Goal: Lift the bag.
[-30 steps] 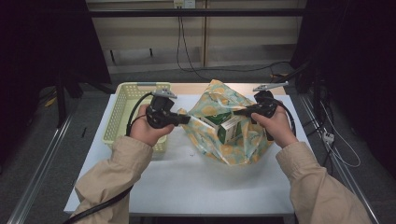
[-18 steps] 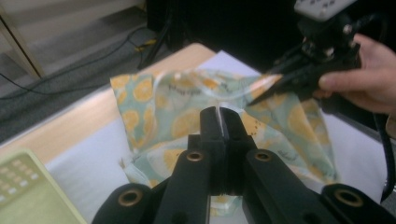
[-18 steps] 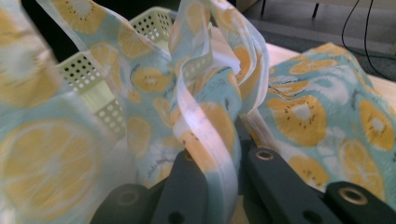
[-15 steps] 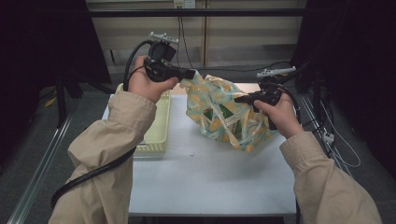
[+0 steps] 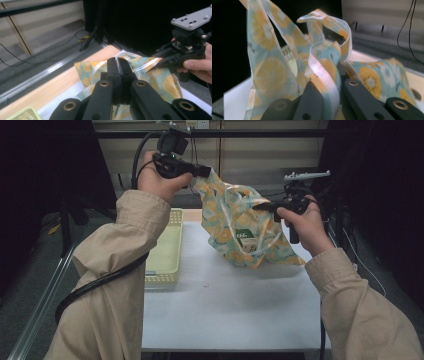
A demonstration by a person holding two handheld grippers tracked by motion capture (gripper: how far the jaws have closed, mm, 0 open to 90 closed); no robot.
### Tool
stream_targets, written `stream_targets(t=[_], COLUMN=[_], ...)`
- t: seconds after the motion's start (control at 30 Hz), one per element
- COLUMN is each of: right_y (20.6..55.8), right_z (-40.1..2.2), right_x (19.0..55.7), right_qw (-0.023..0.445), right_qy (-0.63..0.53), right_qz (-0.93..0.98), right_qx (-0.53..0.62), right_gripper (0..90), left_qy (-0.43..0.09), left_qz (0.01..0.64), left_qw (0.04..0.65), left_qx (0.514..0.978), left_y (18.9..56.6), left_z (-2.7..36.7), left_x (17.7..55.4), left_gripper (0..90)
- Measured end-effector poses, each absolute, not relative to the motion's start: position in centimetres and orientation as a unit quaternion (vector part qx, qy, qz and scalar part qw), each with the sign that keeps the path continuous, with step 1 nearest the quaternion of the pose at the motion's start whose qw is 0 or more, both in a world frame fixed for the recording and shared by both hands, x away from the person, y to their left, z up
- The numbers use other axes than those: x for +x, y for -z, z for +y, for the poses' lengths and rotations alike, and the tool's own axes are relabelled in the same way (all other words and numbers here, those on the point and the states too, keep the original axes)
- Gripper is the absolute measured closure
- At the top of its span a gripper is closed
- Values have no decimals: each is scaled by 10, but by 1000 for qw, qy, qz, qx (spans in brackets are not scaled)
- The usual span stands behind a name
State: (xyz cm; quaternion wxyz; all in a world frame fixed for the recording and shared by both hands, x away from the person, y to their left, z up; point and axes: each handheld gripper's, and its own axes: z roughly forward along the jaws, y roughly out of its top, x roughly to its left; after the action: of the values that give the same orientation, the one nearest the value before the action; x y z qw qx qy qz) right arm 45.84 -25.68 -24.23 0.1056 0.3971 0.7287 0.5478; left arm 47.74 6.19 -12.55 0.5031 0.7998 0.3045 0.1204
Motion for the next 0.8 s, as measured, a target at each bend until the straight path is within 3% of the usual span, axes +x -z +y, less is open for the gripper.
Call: stream_targets(t=[0.23, 0.67, 0.73, 0.8], right_y=[208, 254, 257, 260], right_z=[-243, -217, -212, -207], right_x=[460, 459, 459, 458], right_qw=[124, 82, 76, 74], right_qy=[-568, -545, -543, -543], right_qz=[722, 747, 750, 751], right_qx=[375, 372, 370, 368], right_gripper=[891, 871, 828, 662], left_qy=[-138, -109, -107, -108], left_qz=[310, 327, 330, 335], left_qw=[516, 497, 498, 499], left_qx=[787, 796, 795, 792], left_y=[102, 144, 150, 155], left_z=[70, 90, 95, 100], left_x=[479, 473, 471, 469], left_gripper=[900, 899, 892, 852])
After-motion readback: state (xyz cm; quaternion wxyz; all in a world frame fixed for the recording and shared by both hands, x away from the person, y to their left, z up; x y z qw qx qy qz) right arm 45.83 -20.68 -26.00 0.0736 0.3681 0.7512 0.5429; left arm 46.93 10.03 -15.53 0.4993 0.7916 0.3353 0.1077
